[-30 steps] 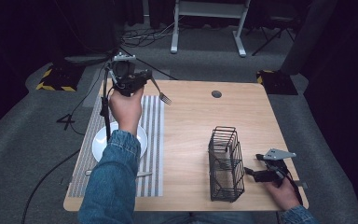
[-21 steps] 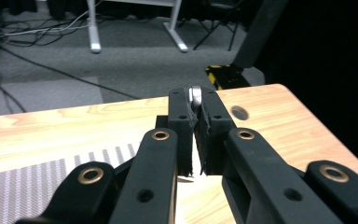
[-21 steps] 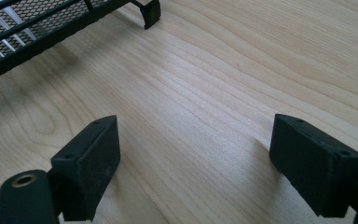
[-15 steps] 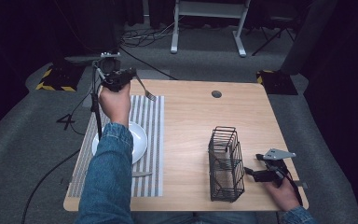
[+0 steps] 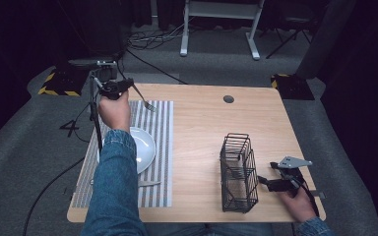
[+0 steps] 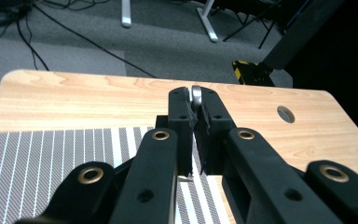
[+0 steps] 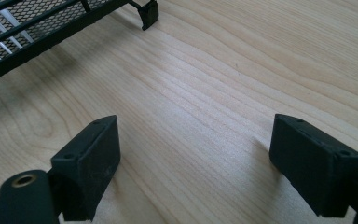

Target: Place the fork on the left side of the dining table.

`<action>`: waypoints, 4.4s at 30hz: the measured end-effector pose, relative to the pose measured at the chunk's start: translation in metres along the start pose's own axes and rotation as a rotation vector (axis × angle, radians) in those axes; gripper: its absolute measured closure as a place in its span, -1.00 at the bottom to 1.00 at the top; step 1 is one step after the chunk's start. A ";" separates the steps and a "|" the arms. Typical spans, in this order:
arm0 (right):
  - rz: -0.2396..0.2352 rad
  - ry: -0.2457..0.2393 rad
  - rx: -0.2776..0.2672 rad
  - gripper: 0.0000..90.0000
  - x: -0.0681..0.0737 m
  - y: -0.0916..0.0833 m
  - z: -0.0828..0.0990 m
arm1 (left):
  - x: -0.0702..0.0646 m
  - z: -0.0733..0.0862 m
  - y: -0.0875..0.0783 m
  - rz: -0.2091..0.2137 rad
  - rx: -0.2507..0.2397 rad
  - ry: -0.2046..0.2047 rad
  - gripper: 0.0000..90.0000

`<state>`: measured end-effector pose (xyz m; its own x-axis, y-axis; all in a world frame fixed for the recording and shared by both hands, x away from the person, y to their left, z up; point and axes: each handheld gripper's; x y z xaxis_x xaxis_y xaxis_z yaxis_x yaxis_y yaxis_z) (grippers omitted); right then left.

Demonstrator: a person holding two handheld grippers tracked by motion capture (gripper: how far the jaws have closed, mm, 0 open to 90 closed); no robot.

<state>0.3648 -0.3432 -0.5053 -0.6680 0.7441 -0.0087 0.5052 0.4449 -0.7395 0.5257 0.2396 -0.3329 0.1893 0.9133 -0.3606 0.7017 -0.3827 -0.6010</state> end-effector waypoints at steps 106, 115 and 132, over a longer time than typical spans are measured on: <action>0.001 0.000 0.000 -0.64 0.000 0.000 0.000 | 0.112 0.067 0.047 -0.177 0.225 -0.157 0.19; 0.002 0.001 0.000 -0.64 0.000 0.000 0.000 | 0.119 0.070 0.051 -0.172 0.239 -0.169 0.19; 0.008 0.005 0.003 -0.64 0.001 -0.001 0.000 | 0.127 0.070 0.064 -0.224 0.268 -0.175 0.12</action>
<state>0.3637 -0.3430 -0.5052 -0.6614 0.7499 -0.0111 0.5088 0.4377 -0.7413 0.5471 0.3216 -0.4673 -0.0844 0.9495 -0.3021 0.5037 -0.2209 -0.8352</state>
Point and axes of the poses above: each handheld gripper's, and its own axes: y roughly forward along the jaws, z roughly out of its underside, x roughly to its left, and after that the axes turned 5 degrees about x, right-handed
